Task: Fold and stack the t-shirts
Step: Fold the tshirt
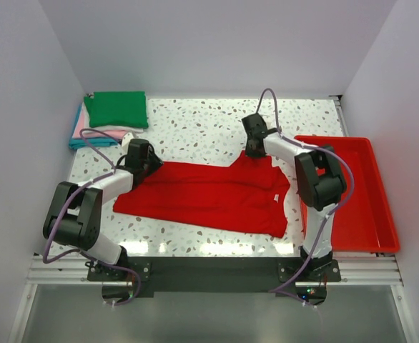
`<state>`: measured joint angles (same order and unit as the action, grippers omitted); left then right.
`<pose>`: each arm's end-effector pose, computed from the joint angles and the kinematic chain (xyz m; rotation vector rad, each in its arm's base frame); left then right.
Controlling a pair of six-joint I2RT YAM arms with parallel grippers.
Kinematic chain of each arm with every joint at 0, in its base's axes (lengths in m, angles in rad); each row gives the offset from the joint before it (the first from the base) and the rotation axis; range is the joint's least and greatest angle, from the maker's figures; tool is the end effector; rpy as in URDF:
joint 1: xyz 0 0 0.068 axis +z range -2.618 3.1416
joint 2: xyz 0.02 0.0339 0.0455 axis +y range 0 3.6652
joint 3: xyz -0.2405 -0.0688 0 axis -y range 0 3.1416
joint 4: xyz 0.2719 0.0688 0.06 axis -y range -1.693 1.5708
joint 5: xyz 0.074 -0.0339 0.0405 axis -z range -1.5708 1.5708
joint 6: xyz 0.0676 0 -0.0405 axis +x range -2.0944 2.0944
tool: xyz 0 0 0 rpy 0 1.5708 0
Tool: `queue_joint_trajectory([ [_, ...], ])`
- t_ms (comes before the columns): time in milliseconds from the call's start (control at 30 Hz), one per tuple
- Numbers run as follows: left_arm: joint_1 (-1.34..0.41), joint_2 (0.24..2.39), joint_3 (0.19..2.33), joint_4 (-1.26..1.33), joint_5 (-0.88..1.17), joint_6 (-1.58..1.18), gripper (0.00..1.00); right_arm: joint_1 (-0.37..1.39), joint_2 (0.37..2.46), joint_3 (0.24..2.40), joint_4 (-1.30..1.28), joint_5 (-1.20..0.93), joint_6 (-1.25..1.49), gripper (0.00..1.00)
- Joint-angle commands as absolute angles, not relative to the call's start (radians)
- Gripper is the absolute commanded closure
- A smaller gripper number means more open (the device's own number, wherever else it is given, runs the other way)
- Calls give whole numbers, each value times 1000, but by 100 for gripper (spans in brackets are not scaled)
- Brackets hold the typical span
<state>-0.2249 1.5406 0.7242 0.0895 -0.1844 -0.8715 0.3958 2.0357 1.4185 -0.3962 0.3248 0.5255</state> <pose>0.3416 -0.0654 0.1035 -0.8237 2.1569 -0.3577 0.4303 0.1564 0.1029 0.2793 2.4903 -0.0490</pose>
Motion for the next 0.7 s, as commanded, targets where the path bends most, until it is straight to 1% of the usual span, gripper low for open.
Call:
queue_joint_trajectory([
  [0,-229,1545,727,140,-179,-873,55,402,1896,1398,-388,368,514,100],
  [167,-229,1534,712,135,-179,-884,55,426,1781,1353,-400,380,508,100],
  [367,-227,1506,698,123,-183,-891,55,492,1651,1246,-397,399,538,100],
  [667,-227,1460,650,124,-179,-897,55,658,1430,1054,-422,508,646,100],
])
